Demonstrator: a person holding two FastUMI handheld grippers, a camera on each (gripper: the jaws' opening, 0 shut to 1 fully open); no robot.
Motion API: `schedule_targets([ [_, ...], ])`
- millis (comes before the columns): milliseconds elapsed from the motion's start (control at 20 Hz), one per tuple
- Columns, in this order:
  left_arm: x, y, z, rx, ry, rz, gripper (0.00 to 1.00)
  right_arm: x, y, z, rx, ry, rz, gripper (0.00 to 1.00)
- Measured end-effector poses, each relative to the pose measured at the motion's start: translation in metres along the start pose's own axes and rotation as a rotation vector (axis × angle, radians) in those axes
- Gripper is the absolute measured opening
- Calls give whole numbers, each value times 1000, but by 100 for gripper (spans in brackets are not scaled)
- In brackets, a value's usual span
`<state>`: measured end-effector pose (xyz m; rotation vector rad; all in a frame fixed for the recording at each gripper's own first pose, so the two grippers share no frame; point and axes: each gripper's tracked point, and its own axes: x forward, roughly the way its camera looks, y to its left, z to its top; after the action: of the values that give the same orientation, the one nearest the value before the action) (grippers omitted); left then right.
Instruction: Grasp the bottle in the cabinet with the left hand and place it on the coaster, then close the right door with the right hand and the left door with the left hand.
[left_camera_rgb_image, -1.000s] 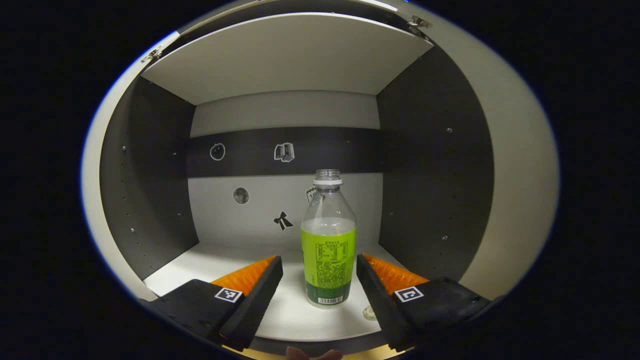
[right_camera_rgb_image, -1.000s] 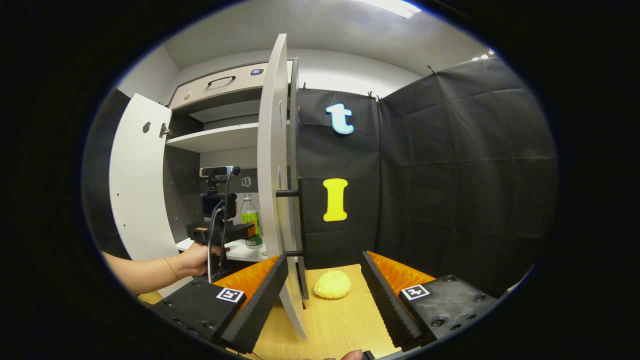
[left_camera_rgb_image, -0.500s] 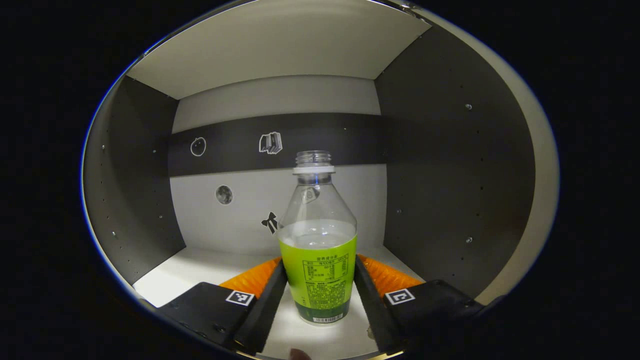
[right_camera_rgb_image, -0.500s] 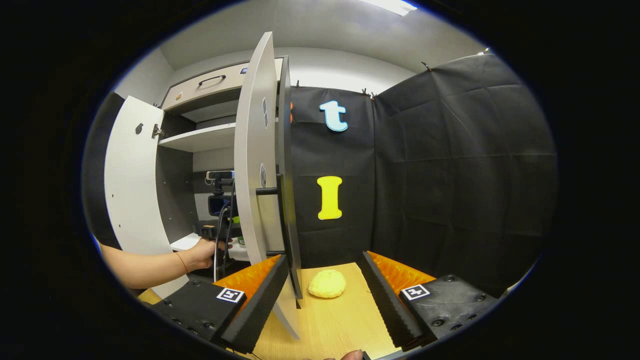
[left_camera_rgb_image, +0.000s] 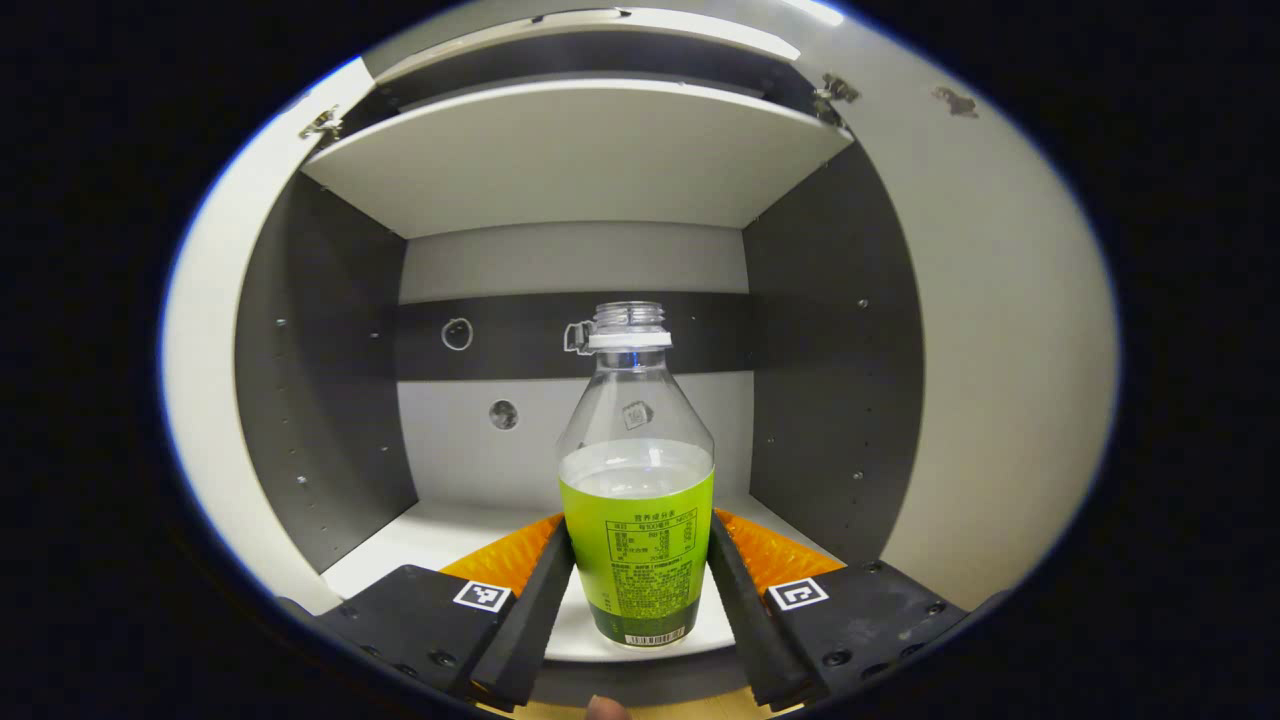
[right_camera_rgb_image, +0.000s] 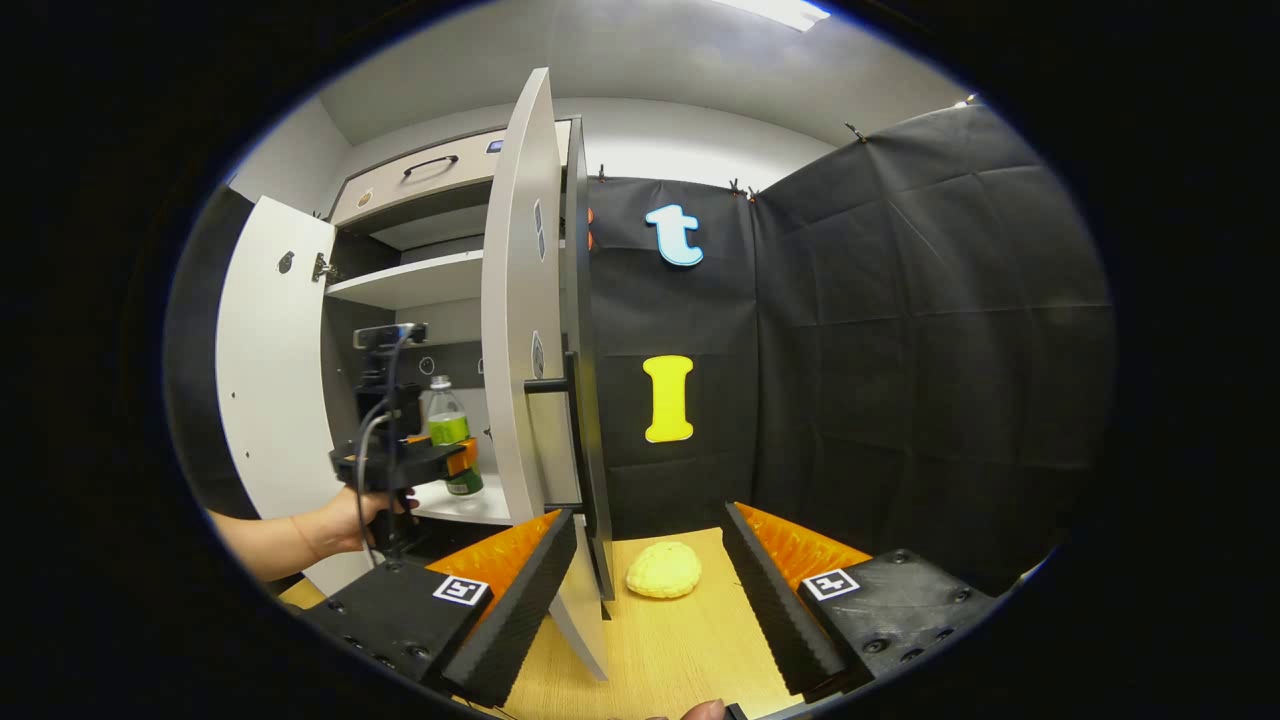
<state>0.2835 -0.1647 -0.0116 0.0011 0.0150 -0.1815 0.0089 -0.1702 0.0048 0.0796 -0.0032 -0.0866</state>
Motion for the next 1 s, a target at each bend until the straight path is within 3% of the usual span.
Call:
schedule_targets([
  [300, -116, 19, -27, -1, -7, 27, 78, -2, -1, -1, -20, -10, 11, 98],
  [550, -197, 24, -75, 5, -28, 61, 78, -3, 0, 3, -19, -30, 15, 98],
  [850, -262, 15, -154, 19, 7, 62, 78, -7, -10, 6, -6, -41, -3, 98],
  [1000, -278, 4, -199, -21, 48, 36, 79, -8, -17, 8, 6, -42, -17, 98],
])
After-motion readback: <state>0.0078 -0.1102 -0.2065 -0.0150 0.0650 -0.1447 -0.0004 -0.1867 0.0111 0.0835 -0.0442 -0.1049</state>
